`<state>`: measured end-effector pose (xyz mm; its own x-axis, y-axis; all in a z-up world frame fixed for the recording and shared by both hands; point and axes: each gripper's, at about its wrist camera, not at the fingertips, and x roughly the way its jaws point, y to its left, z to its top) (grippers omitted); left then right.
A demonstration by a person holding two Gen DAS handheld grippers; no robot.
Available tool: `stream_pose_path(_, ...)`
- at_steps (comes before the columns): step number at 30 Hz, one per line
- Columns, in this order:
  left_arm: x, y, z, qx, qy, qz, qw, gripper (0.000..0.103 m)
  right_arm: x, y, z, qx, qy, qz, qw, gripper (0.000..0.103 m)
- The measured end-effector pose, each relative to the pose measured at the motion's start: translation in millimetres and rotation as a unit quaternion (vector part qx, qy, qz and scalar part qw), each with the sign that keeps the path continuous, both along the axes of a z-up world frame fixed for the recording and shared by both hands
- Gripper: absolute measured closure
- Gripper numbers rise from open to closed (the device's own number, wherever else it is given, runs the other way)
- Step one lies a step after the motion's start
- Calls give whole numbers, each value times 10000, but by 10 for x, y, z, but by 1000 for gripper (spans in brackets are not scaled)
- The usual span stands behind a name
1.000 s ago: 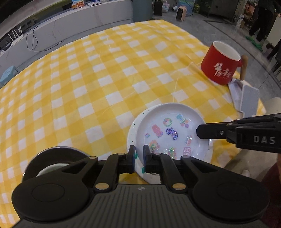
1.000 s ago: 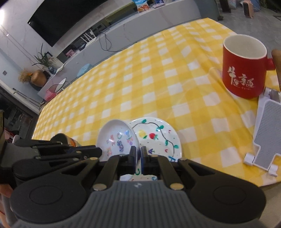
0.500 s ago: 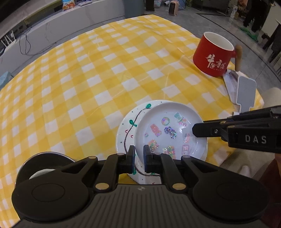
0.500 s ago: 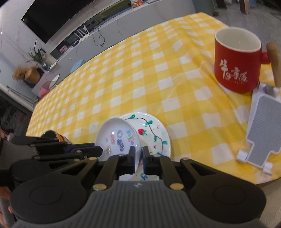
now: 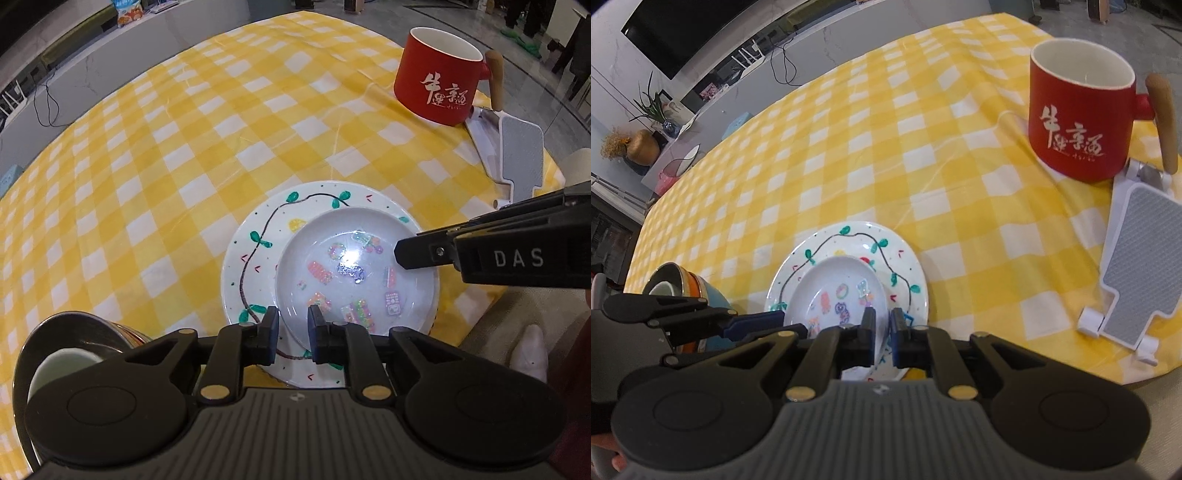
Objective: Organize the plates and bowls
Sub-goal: 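Open both grippers off the sticker plate and move to the bowl stack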
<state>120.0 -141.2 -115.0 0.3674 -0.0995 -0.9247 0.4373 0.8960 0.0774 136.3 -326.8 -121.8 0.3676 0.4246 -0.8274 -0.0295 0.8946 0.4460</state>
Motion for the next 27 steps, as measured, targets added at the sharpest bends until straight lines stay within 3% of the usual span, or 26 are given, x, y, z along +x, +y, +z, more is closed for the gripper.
stream_pose_path(4, 5, 13, 9, -33, 30, -87, 10000, 68, 2, 16, -19, -122, 18, 2, 9999, 96)
stream_pose_path(6, -26, -5, 31, -60, -48, -290, 9996, 48, 5, 24, -20, -196, -13, 19, 9998, 96)
stream_pose_path(9, -65, 3, 109, -199, -214, -285, 9992, 36, 11, 7, -31, -140, 5, -25, 9999, 96)
stream_pose_path(15, -85, 99, 311, -366, -531, -125, 9978, 27, -3, 2, -30, -117, -6, -79, 9999, 95)
stream_pose_path(21, -71, 293, 567, -837, -602, -9, 9947, 25, -13, 17, -30, -129, -23, -84, 9999, 94)
stream_pose_path(23, -82, 372, 672, -964, -677, 88, 9930, 25, -12, 15, -27, -78, -27, -111, 9999, 89)
stream_pose_path(25, -112, 448, 789, -1027, -821, 209, 9911, 25, -13, 6, -5, 11, -99, -157, 9998, 73)
stream_pose_path(27, -162, 514, 923, -1022, -1037, 266, 9890, 25, -19, 16, 34, 0, -218, -139, 9997, 63)
